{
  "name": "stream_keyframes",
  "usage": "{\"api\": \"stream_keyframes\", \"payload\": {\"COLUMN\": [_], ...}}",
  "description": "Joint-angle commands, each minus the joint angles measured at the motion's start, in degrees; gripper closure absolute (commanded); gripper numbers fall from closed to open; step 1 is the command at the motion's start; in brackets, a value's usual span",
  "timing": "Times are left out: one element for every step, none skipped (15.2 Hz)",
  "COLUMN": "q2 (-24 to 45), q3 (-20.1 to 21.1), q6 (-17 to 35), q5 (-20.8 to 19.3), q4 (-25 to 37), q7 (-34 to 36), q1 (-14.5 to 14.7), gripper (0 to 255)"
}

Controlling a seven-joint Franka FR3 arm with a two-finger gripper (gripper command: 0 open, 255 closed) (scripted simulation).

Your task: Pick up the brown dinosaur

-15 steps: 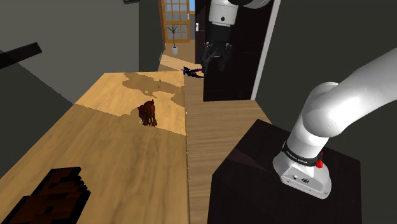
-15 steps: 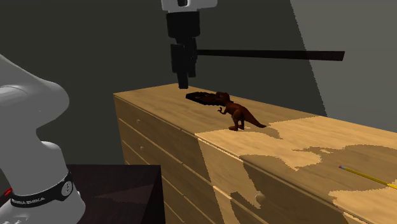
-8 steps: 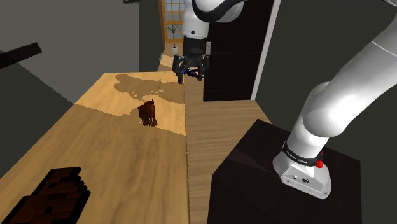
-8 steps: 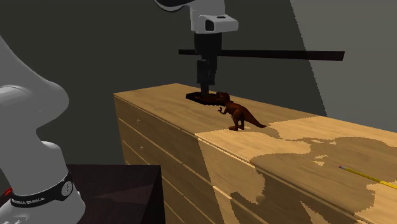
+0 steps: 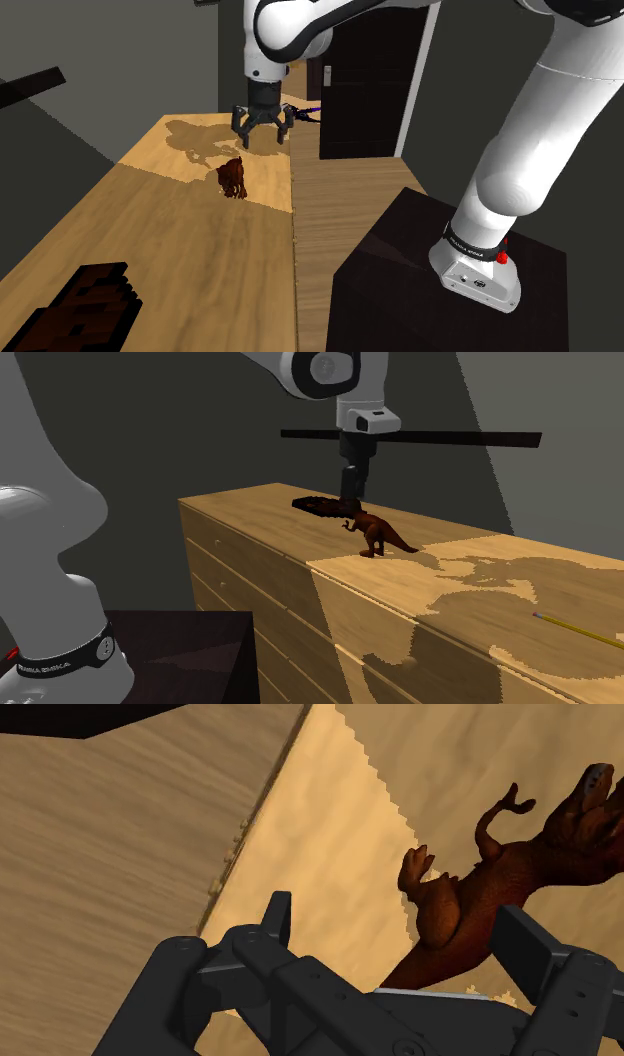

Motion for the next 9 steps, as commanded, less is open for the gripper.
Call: {"api": "stream_keyframes", "payload": {"q2": [5.0,7.3,9.7,12.0,14.4,16.8,17.4,17.6,17.9], "q3": [0.9,1.2,1.4,1.5,1.5,1.4,1.4,1.3,1.3], "q6": [1.0,1.3,1.5,1.7,1.7,1.7,1.7,2.4,3.1], "q5": [-1.6,-2.4,-3.2,-4.0,-4.9,-5.7,-5.9,-5.9,-6.0], "q4": [3.9,5.9,7.9,10.0,12.3,14.6,15.2,14.7,14.3], "q7": [3.5,5.1,6.7,8.2,9.7,11.1,11.5,11.4,11.4], "q1": [0.6,1.0,1.4,1.9,2.4,3.1,3.3,3.3,3.3], "gripper": [0,0,0,0,0,0,0,0,0]}}
